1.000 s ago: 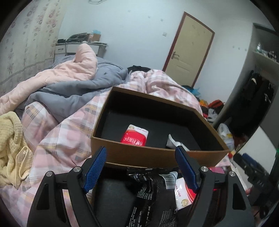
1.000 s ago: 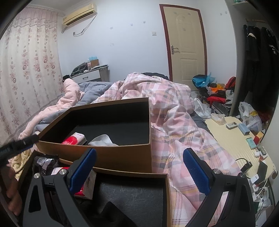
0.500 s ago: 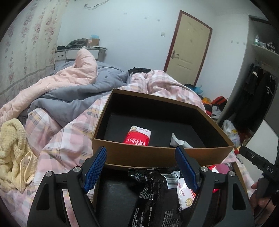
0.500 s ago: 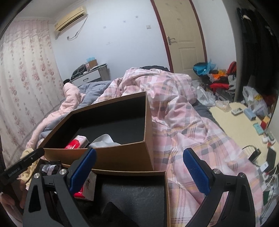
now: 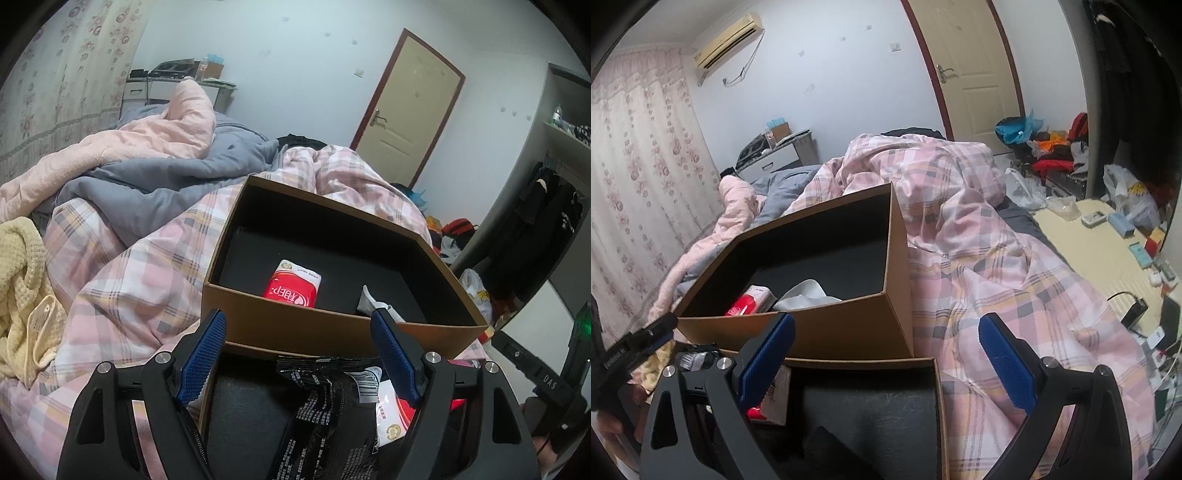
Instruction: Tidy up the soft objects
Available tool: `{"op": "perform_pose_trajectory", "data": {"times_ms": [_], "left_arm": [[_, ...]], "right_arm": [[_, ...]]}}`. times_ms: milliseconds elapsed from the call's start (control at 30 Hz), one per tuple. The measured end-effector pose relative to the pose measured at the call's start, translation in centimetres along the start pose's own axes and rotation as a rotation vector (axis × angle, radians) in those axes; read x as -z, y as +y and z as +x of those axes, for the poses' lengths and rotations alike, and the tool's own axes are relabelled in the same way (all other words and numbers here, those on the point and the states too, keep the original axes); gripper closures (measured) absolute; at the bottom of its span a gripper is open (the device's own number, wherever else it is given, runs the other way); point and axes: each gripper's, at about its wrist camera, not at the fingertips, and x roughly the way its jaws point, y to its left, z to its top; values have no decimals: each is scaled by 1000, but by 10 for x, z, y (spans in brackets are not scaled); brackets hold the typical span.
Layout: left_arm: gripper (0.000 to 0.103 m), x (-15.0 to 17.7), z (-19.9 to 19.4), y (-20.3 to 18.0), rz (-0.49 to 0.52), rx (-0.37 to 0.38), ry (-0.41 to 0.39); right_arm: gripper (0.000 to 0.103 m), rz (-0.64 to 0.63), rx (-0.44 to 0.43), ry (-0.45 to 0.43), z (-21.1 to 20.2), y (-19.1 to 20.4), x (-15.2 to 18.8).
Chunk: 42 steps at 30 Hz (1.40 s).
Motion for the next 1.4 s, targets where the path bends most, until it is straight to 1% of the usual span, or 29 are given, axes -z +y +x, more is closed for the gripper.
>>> {"op": "perform_pose_trajectory", "data": {"times_ms": [267,500,1400], "left_arm": [[25,0,0,-1,11,-6,-2],[25,0,0,-1,9,-4,-2],[25,0,1,0,8,-5,1]], "right_arm": [[4,-57,36,1,2,7,0],[4,-46,30,2,2,2,-1],[4,-50,35,1,2,6,0]]}}
